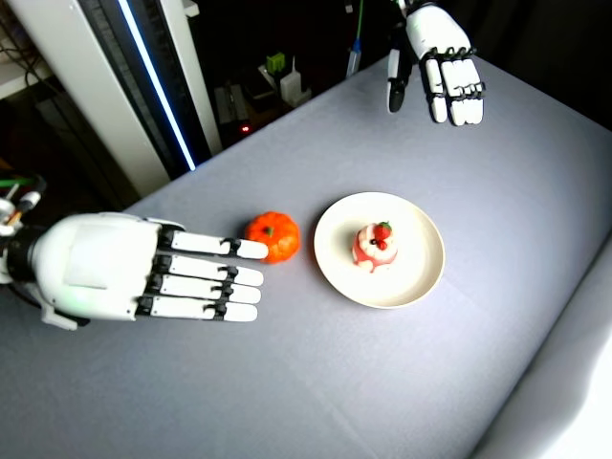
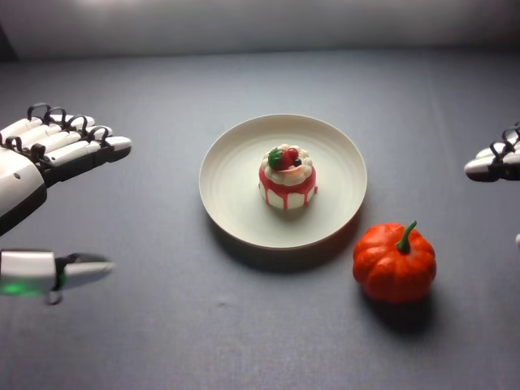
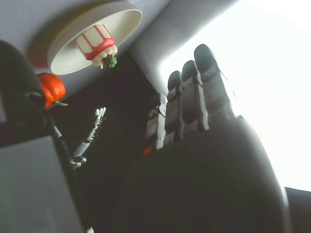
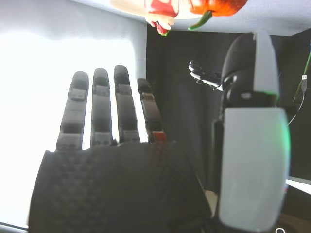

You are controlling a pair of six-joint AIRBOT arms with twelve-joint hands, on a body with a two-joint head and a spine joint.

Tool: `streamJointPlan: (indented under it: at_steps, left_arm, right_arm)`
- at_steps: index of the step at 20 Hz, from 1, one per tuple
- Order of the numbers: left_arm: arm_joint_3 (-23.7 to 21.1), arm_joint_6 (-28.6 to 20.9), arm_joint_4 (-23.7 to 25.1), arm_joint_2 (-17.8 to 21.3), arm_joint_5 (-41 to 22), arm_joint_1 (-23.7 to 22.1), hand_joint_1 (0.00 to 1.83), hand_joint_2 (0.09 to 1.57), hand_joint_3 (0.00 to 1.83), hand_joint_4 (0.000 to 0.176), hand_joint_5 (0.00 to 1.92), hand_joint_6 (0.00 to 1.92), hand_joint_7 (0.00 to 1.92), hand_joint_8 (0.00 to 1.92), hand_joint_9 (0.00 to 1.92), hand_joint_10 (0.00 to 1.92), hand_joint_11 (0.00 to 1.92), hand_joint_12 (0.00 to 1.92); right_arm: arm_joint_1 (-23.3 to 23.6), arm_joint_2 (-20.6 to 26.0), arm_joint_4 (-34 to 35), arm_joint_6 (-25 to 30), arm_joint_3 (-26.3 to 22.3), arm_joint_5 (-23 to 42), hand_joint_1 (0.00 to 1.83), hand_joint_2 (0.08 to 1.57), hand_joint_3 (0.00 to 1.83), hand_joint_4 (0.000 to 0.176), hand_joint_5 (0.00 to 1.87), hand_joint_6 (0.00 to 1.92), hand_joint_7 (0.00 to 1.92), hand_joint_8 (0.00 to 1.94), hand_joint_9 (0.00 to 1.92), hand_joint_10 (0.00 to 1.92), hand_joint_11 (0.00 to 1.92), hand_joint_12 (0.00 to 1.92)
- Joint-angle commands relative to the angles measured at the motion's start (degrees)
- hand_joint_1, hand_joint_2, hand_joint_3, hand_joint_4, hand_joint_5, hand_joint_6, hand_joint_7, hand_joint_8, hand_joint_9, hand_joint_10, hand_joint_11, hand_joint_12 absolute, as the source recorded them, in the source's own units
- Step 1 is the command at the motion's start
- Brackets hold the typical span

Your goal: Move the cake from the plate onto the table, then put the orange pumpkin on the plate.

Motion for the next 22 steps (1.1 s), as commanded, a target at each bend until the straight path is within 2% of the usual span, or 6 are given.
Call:
streamJointPlan:
  at_steps: [1,6,10,15,17,22]
  left_arm:
    - [0.2,-0.1,-0.2,0.0,-6.2,-0.6,0.40,1.01,0.00,0.043,0.26,0.01,0.18,0.00,0.09,0.01,0.00,0.27]
    - [2.8,-0.4,1.6,-1.9,-2.0,-5.4,0.43,1.01,0.00,0.034,0.25,0.00,0.18,0.00,0.10,0.00,0.00,0.28]
    - [8.3,-2.5,8.4,-7.0,7.0,-15.8,0.44,0.98,0.00,0.171,0.11,0.00,0.11,0.00,0.08,0.00,0.00,0.25]
    - [16.4,-8.8,19.9,-14.8,20.2,-28.4,0.69,0.93,0.00,0.167,0.21,0.00,0.21,0.00,0.17,0.00,0.00,0.53]
    - [19.1,-9.8,23.8,-18.3,25.0,-32.6,0.69,0.92,0.00,0.098,0.26,0.00,0.29,0.00,0.29,0.00,0.00,0.84]
    - [23.6,-12.5,30.2,-23.9,31.8,-37.1,0.85,0.84,0.00,0.141,0.25,0.00,0.30,0.00,0.33,0.00,0.00,0.82]
  right_arm:
    - [0.7,0.2,1.8,0.1,0.2,6.1,0.37,1.29,0.00,0.000,0.47,0.00,0.45,0.00,0.46,0.02,0.10,1.05]
    - [0.7,0.1,1.7,0.1,0.3,6.1,0.38,1.29,0.00,0.000,0.48,0.00,0.47,0.00,0.48,0.01,0.11,1.06]
    - [0.7,0.1,0.9,0.2,0.2,6.0,0.37,1.29,0.00,0.000,0.50,0.00,0.48,0.00,0.50,0.01,0.12,1.04]
    - [1.2,0.1,0.0,0.2,0.1,6.0,0.40,1.28,0.00,0.000,0.57,0.01,0.57,0.02,0.57,0.02,0.19,1.05]
    - [1.3,0.1,-0.7,0.2,0.1,6.0,0.41,1.29,0.00,0.000,0.64,0.00,0.66,0.01,0.66,0.02,0.24,1.05]
    - [2.7,-0.6,-2.3,0.2,0.3,5.2,0.47,1.28,0.00,0.000,0.82,0.00,0.93,0.01,0.94,0.03,0.48,1.03]
